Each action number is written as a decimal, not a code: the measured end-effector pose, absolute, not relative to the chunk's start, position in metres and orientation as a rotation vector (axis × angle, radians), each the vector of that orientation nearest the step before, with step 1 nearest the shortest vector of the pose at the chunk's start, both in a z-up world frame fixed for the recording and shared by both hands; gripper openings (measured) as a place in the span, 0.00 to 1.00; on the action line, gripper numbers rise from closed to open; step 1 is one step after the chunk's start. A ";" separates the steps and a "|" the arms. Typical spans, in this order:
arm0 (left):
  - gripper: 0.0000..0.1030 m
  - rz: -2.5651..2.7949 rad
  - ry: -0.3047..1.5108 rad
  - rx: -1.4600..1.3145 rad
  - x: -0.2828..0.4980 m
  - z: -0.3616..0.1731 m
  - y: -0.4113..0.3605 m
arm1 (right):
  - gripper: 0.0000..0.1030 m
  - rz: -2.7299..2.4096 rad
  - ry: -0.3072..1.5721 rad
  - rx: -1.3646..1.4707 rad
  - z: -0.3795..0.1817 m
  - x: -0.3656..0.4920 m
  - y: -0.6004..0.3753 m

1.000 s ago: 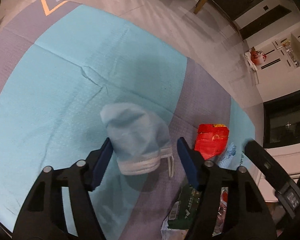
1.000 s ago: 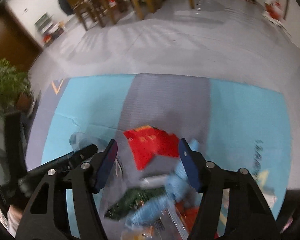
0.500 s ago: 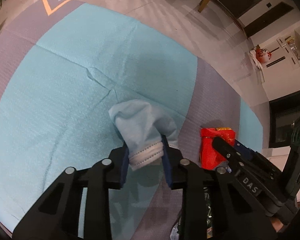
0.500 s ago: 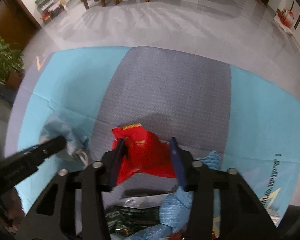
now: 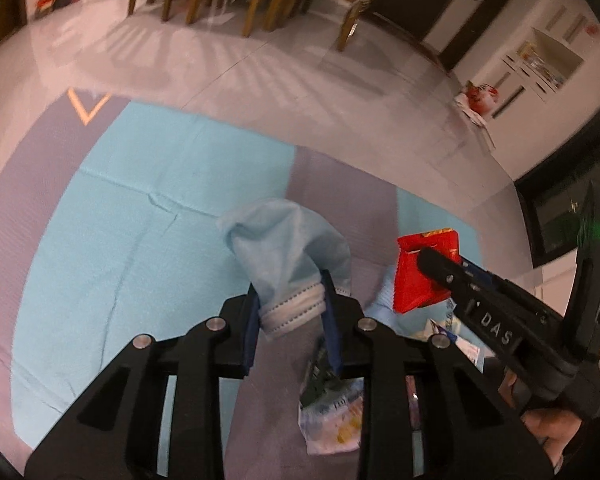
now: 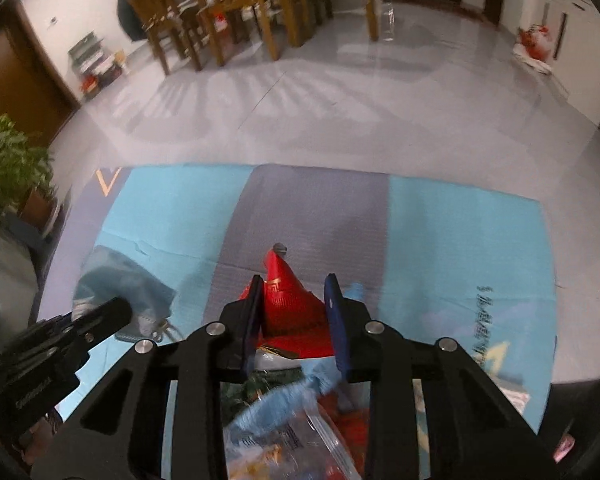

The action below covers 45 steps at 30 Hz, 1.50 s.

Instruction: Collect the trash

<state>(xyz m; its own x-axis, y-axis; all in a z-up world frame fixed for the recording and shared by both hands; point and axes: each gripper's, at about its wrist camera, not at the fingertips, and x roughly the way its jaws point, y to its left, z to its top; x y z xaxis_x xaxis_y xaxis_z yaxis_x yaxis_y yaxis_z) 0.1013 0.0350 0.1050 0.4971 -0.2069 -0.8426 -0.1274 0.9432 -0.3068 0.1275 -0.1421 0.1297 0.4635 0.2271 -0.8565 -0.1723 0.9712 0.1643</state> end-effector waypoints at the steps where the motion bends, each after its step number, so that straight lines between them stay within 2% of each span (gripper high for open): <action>1: 0.28 -0.054 1.043 -0.333 0.096 0.111 0.030 | 0.31 0.239 1.054 0.075 0.131 0.125 -0.147; 20: 0.29 -0.134 1.029 -0.249 0.057 0.131 0.009 | 0.31 0.215 1.035 0.258 0.149 0.032 -0.191; 26: 0.29 -0.140 1.044 -0.220 0.057 0.126 0.000 | 0.31 0.221 1.004 0.226 0.158 0.023 -0.189; 45: 0.29 -0.149 1.051 -0.202 0.070 0.120 -0.013 | 0.32 0.125 0.975 0.362 0.163 0.023 -0.238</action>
